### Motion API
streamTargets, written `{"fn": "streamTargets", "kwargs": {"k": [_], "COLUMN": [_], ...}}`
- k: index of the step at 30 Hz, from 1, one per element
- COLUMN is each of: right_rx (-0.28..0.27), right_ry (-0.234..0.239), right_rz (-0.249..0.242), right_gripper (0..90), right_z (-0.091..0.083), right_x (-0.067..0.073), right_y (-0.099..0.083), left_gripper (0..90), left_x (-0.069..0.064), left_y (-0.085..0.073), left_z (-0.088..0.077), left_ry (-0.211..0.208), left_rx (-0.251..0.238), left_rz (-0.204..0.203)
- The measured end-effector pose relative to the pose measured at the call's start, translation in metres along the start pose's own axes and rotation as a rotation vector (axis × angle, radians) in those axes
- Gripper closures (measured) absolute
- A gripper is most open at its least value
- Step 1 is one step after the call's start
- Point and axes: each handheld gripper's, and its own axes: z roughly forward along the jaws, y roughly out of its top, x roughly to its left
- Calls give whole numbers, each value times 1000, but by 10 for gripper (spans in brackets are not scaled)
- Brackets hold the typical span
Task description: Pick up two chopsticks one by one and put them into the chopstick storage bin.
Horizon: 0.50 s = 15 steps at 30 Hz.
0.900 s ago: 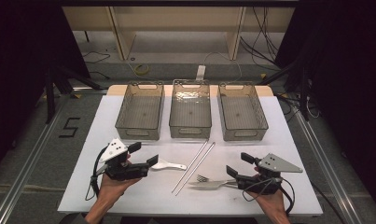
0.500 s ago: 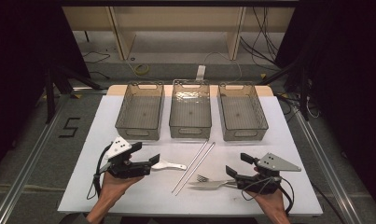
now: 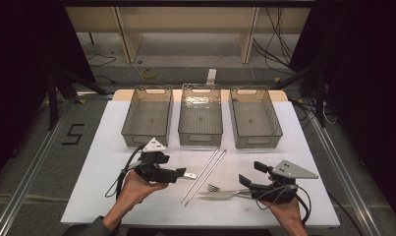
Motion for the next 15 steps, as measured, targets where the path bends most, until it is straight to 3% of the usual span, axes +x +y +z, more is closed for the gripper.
{"fn": "streamTargets", "kwargs": {"k": [6,11,15], "right_rx": [12,29,39], "right_ry": [9,19,21], "right_rz": [-7,-7,-6], "right_gripper": [262,263,264], "right_z": [2,3,4], "right_x": [1,1,1], "right_y": [0,-1,-1], "left_gripper": [305,389,427], "left_x": [-9,-15,-13], "left_y": [17,32,39], "left_z": [20,41,60], "left_ry": [1,9,7], "left_rx": [147,198,259], "left_rz": [47,84,74]}}
